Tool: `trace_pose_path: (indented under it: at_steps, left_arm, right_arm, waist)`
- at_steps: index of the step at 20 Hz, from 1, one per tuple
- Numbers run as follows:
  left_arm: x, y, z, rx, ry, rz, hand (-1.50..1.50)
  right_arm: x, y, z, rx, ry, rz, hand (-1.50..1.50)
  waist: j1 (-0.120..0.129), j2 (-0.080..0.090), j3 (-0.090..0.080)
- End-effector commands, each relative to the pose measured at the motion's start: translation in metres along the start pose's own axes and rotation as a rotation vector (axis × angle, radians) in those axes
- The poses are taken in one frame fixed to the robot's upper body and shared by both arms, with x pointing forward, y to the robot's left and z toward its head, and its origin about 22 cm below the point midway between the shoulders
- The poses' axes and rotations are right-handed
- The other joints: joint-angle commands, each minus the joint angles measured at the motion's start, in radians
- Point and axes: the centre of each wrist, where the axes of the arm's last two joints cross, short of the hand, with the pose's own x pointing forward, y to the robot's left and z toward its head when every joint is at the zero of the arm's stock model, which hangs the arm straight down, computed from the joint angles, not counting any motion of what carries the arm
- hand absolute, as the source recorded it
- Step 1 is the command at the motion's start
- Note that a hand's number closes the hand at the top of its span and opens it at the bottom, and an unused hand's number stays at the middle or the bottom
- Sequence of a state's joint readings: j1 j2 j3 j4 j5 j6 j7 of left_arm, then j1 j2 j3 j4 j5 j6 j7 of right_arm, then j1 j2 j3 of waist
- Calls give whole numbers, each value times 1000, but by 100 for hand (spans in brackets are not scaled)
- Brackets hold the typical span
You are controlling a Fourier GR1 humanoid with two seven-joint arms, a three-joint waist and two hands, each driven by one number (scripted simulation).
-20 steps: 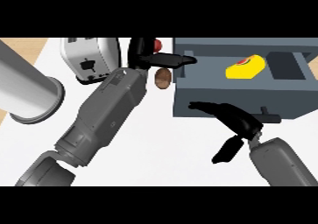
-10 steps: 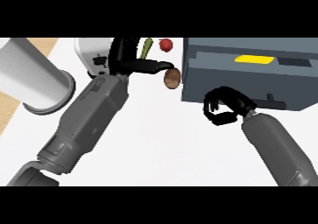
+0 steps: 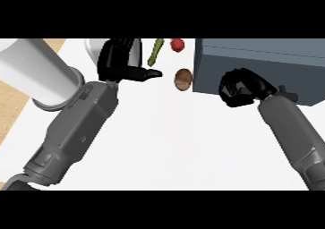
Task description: Pick up the cup, place it into the drawer and close the drawer
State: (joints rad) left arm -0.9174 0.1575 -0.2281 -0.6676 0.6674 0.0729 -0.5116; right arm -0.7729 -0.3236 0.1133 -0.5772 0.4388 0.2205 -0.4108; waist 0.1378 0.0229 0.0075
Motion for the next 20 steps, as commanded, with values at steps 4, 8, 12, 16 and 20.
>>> trace_pose_path:
  at_steps: [4, 8, 12, 16, 20]
  left_arm:
    - [-3, 14, 12, -29, 14, 16, -150]
    - [1, 21, 13, -43, 19, 9, -150]
    - [-1, 23, 17, -59, 33, 30, -150]
    - [-2, 21, 18, -64, 23, 37, -150]
    - [2, 26, 18, -75, 24, 44, -150]
  right_arm:
    - [24, -86, 1, -218, 20, 12, 150]
    - [25, -92, 4, -226, 15, -16, 150]
    - [27, -106, 12, -213, -3, -28, 150]
    - [32, -116, 16, -203, -22, -47, 150]
    - [26, -113, 22, -202, -9, -73, 150]
  waist:
    - [46, 24, -3]
    - [65, 21, -3]
    - [80, 25, -4]
    - [76, 29, -5]
    - [90, 23, -4]
